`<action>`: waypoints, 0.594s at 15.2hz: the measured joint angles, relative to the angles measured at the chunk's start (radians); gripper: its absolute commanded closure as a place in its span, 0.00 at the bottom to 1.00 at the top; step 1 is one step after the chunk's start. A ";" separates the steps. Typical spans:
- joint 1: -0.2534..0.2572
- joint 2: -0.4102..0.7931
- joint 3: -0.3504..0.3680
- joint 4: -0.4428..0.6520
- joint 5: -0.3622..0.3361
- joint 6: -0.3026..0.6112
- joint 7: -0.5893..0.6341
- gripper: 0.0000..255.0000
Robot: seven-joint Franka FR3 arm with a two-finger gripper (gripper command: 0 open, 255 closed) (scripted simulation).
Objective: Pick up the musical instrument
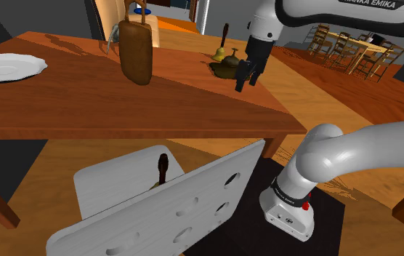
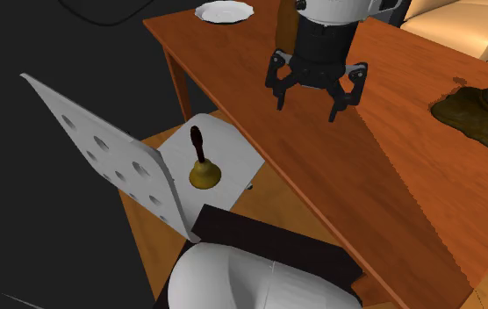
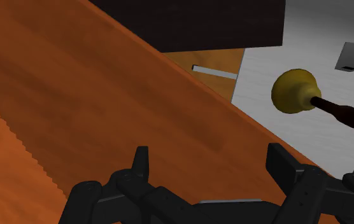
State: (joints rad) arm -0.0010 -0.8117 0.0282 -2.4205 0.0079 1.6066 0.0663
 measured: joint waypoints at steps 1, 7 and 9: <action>0.000 0.000 0.000 0.000 0.000 0.000 0.000 0.00; 0.030 0.025 0.101 -0.071 0.077 0.117 0.126 0.00; 0.045 0.027 0.145 -0.113 0.111 0.171 0.179 0.00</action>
State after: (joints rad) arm 0.0443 -0.7848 0.1737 -2.5331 0.1188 1.7777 0.2453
